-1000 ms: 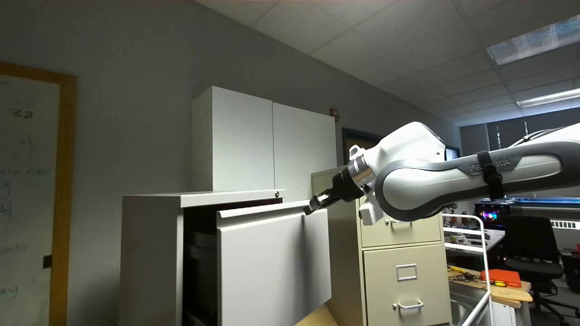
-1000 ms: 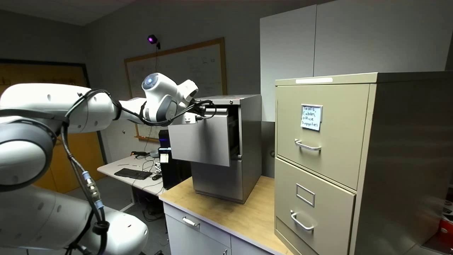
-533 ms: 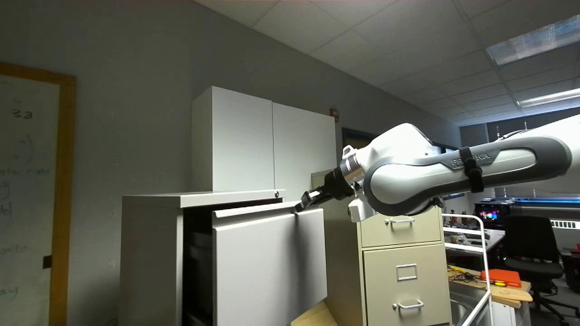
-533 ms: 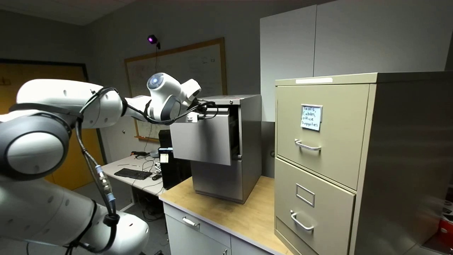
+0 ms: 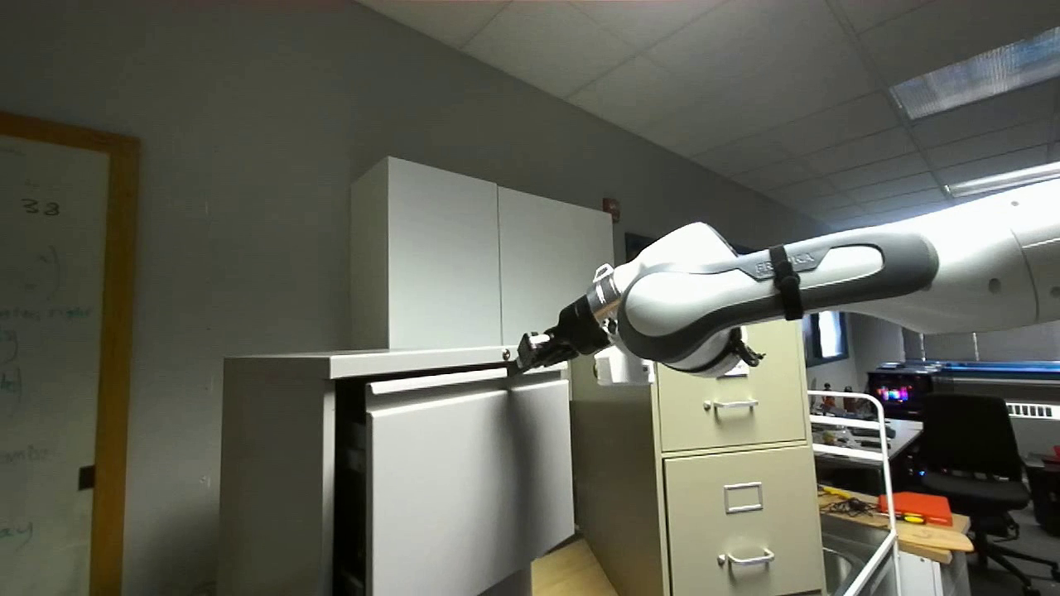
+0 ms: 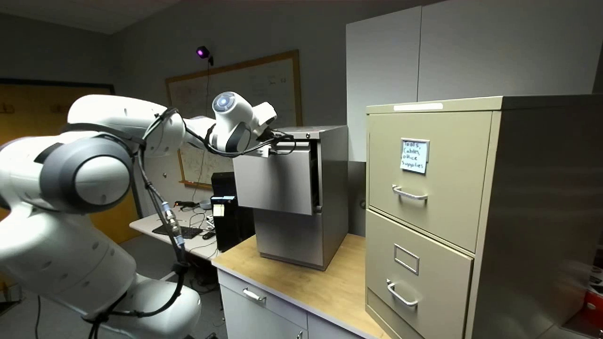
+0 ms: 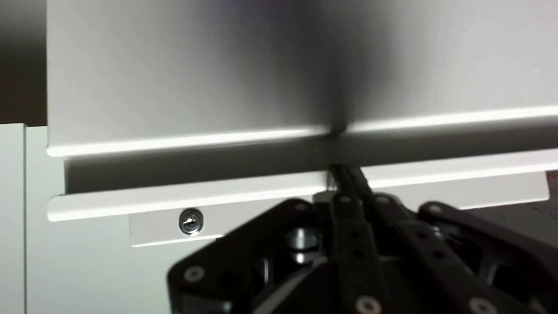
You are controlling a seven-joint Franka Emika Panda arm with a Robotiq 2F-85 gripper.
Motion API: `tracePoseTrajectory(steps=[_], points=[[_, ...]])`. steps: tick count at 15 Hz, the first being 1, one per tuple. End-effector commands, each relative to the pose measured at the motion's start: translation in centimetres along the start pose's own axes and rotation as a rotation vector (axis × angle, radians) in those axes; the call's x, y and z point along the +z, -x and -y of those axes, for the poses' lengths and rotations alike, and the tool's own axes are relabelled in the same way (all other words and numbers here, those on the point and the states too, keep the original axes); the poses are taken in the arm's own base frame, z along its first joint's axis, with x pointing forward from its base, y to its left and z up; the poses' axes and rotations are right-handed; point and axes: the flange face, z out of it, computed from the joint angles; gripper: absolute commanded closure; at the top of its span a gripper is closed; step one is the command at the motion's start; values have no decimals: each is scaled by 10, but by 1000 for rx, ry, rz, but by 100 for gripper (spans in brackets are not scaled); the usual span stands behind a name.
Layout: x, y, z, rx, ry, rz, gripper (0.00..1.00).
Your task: Close the top drawer of the cabinet at the right
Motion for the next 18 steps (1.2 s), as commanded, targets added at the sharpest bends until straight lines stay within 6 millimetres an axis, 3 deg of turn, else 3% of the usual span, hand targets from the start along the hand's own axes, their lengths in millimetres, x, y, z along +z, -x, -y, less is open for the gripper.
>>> tracePoseTrajectory(steps=[1,7,9,12,18], points=[[25,-35,0,44,-43,1,100],[59,-57,-18,107,-44,35,100],[62,-61,-27,117,-16,38,100],[45,-70,-39,114,24,-10,100],[-17,-80,-67,115,111,-131,100]])
